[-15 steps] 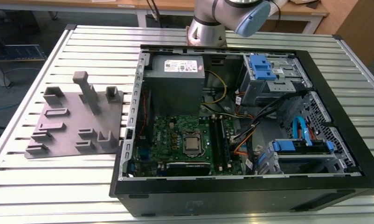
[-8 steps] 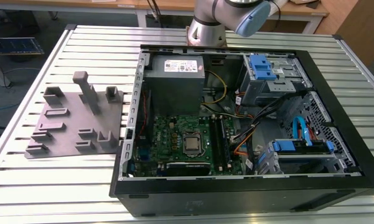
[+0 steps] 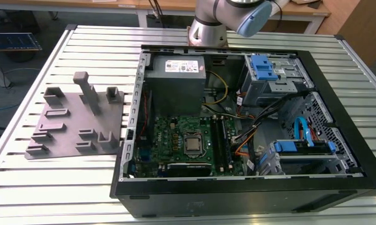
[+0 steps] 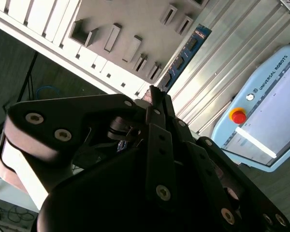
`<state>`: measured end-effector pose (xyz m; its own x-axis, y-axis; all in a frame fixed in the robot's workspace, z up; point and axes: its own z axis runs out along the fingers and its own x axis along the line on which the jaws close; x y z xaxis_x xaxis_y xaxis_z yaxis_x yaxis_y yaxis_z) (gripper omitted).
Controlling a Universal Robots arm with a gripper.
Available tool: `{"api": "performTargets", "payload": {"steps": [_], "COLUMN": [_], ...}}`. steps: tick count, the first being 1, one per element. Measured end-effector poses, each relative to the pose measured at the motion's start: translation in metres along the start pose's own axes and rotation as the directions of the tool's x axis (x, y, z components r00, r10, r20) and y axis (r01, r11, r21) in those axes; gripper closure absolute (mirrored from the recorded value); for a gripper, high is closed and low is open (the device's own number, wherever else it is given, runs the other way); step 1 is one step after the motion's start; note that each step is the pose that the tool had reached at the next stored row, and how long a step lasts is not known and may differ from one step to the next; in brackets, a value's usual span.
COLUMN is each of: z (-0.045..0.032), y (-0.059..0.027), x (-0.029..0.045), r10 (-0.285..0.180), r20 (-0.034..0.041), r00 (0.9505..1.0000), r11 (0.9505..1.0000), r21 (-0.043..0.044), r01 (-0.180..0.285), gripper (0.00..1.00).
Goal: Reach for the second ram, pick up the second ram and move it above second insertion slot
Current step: 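Pick up the second ram and move it above second insertion slot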
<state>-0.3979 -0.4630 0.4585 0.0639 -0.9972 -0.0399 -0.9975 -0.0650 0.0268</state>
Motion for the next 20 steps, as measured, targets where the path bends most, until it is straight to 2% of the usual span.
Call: {"api": "performTargets", "payload": {"steps": [2,5,16,20], "z": [-0.0001,-0.0003,-0.0011,0.0049], "y": [-0.0002,-0.0074,-0.0564,-0.0709], "x": [0.0000,0.0005,0.0036,0.0048], "r10": [0.000,0.000,0.000,0.000], "r20": [0.0000,0.0000,0.0002,0.0004], "r00": [1.0000,1.0000,1.0000,1.0000], "r11": [1.0000,1.0000,1.0000,1.0000], "r21": [-0.0001,-0.0003,-0.0027,-0.0061], "r01": [0.000,0.000,0.000,0.000], "gripper": [0.86,0.86,0.86,0.86]}}
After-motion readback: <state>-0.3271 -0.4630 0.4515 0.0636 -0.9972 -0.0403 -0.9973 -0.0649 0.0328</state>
